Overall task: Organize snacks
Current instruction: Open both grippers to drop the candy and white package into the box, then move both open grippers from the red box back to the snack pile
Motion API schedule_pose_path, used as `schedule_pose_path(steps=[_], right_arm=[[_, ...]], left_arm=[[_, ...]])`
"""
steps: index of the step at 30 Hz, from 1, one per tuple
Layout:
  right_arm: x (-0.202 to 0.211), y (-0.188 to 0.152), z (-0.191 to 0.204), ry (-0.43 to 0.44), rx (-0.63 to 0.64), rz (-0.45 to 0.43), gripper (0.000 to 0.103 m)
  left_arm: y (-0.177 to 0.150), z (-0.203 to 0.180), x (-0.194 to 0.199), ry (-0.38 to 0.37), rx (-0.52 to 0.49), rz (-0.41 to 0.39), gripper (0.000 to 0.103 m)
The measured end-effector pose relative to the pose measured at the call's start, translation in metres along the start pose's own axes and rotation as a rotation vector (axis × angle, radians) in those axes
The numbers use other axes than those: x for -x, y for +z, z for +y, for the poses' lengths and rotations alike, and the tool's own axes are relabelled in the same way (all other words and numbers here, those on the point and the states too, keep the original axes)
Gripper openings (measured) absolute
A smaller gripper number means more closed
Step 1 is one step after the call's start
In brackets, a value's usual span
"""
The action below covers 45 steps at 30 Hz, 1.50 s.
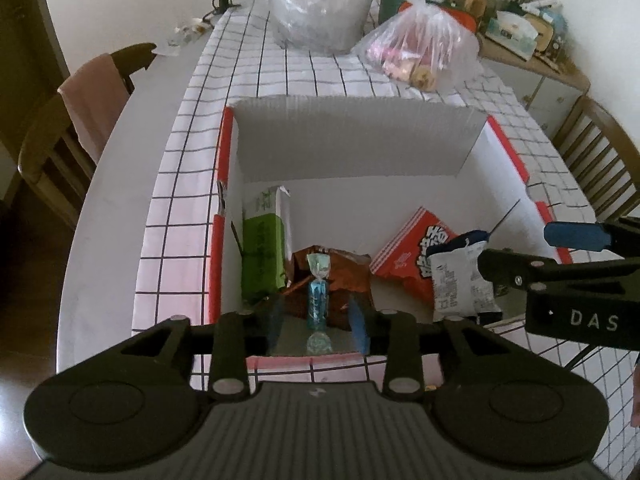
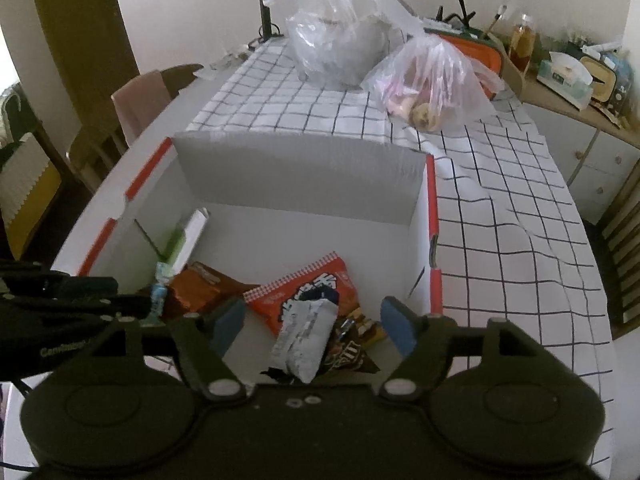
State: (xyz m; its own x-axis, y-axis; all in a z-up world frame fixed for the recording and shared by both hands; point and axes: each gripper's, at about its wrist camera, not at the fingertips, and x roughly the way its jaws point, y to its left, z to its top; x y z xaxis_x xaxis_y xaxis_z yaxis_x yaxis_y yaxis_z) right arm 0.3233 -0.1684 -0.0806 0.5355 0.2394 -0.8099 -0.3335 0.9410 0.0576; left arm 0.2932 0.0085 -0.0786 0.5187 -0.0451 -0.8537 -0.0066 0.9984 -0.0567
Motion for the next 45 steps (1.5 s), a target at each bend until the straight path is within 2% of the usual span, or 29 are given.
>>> schedule_pose_path(steps=[2, 5, 9, 17, 20, 29, 37, 45], right_arm=[[0.009, 0.0, 0.002, 0.006, 0.001, -0.013, 0.078], [0.021, -0.001, 0.005, 0.018, 0.007, -0.032, 0.082], [0.039, -0.003, 0.008, 0.025, 0.003, -0.064, 0.09], [0.072, -0.012, 0.013, 0.064, -0.009, -0.12, 0.093], [0.085, -0.018, 0.016, 0.073, -0.012, -0.145, 0.101], [0.116, -0.036, 0.028, 0.107, 0.009, -0.201, 0.103], [0.124, -0.06, 0.043, 0.136, 0.01, -0.173, 0.103], [0.109, -0.09, 0.05, 0.149, -0.01, -0.112, 0.103]], left_arm=[[-0.001, 0.002, 0.009, -0.013, 0.012, -0.023, 0.052], [-0.002, 0.003, 0.023, -0.021, 0.019, -0.061, 0.063], [-0.005, 0.003, 0.038, -0.028, 0.02, -0.088, 0.063], [-0.017, 0.006, 0.068, -0.05, 0.026, -0.135, 0.066], [-0.023, 0.005, 0.08, -0.06, 0.02, -0.153, 0.066], [-0.046, 0.017, 0.121, -0.082, 0.05, -0.231, 0.076], [-0.072, 0.03, 0.138, -0.08, 0.057, -0.249, 0.078], [-0.104, 0.051, 0.132, -0.026, 0.078, -0.197, 0.078]])
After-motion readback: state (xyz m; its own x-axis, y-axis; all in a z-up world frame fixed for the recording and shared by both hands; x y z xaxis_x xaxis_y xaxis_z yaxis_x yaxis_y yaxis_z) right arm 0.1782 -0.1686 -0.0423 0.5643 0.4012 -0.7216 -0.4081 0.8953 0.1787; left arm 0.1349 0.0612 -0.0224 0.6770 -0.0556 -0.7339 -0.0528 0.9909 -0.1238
